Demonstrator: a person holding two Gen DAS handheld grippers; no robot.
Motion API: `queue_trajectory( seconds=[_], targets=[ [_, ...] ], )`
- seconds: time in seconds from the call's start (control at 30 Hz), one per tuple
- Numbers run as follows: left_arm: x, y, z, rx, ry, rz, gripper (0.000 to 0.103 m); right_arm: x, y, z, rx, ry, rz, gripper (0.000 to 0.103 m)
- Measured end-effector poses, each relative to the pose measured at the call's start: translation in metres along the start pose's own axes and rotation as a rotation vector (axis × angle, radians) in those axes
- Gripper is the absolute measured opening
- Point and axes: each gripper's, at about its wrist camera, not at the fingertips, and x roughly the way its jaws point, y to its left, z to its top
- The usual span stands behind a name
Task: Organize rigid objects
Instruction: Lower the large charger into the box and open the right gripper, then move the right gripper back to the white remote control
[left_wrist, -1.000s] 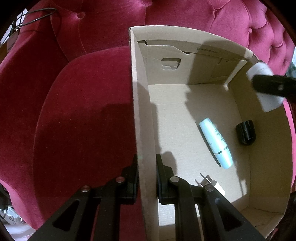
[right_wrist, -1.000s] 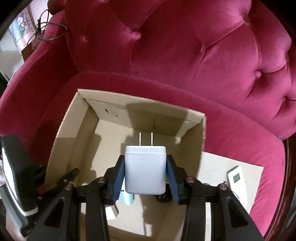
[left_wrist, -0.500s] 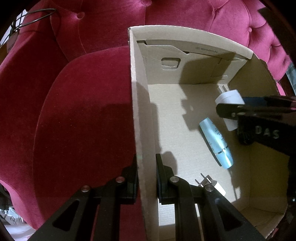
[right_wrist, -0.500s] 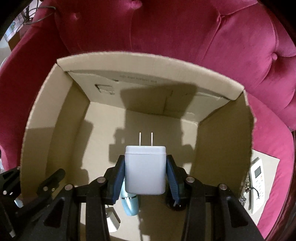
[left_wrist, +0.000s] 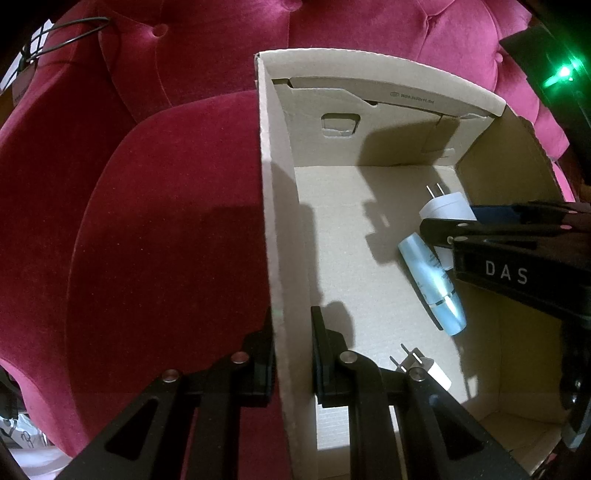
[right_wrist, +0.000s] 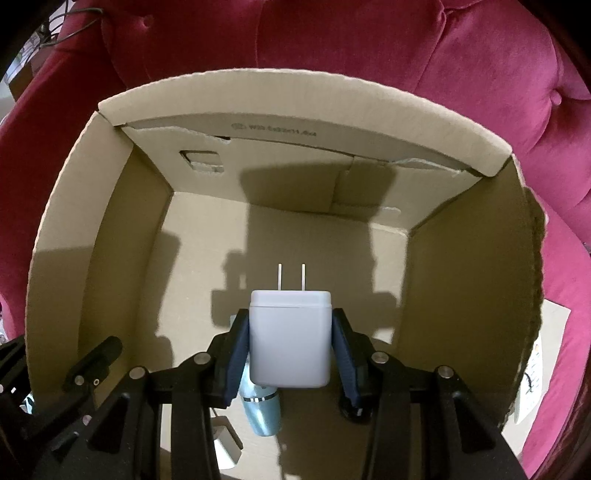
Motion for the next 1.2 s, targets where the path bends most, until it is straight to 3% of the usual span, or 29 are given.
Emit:
queue_trajectory(
  seconds=[0.8, 1.2],
  targets=[
    [0.004, -0.002, 0.002, 0.012, 0.000, 0.010, 0.016, -0.054, -0.008, -0.006, -0.011, -0.111, -0.010, 0.052],
    [0.004, -0.004, 0.002, 0.006, 0.001, 0.008, 0.016, -0.088, -0.007, -0.011, 0.004, -0.161, -0.032, 0.078]
  ],
)
